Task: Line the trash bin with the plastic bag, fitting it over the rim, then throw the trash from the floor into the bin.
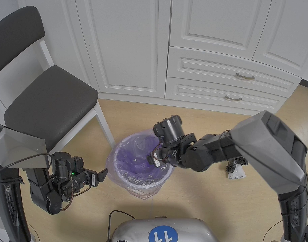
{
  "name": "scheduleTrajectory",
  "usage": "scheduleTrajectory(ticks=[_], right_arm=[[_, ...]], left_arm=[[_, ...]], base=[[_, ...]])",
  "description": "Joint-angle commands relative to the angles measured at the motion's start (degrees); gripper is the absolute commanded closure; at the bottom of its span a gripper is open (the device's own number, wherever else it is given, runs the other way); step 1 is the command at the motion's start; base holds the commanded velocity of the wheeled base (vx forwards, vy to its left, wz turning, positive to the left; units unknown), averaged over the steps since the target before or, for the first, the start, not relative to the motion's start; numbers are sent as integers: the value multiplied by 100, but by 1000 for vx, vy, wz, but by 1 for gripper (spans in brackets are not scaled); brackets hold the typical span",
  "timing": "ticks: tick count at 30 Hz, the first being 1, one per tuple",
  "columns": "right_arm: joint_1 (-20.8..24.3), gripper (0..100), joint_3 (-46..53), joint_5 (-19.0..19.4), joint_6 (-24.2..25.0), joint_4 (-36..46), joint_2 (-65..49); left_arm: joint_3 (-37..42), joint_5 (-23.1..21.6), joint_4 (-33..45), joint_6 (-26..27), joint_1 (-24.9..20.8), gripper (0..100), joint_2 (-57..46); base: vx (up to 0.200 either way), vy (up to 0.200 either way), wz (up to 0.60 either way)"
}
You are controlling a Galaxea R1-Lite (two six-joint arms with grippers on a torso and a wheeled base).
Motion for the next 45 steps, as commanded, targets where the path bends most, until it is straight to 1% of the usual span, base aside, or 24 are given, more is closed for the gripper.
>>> scheduleTrajectory(ticks=[1,6,7,10,17,35,39,45], right_arm=[[294,0,-608,-168,4,-63,859],[338,0,-1022,-194,13,-63,1210],[364,0,-1118,-282,4,-63,1298],[391,0,-1136,-370,-22,-63,1360],[531,0,-907,-405,-66,-55,1307],[1094,0,183,-405,-269,-63,665],[988,0,-125,-405,-269,-99,727],[505,0,-723,-414,-277,-107,1061]], left_arm=[[53,7,-19,-2,-4,0,-372],[53,16,-19,-2,-4,0,-398],[44,25,-28,-2,-4,0,-390],[44,25,-124,-2,-4,0,-381],[53,34,-177,34,-4,0,-372],[62,42,-195,34,-4,0,-398],[62,42,-221,34,-4,0,-398],[62,42,-309,34,-4,0,-372]], base=[[0,0,0],[0,0,0],[0,0,0],[0,0,0],[0,0,0],[0,0,0],[0,0,0],[0,0,0]])
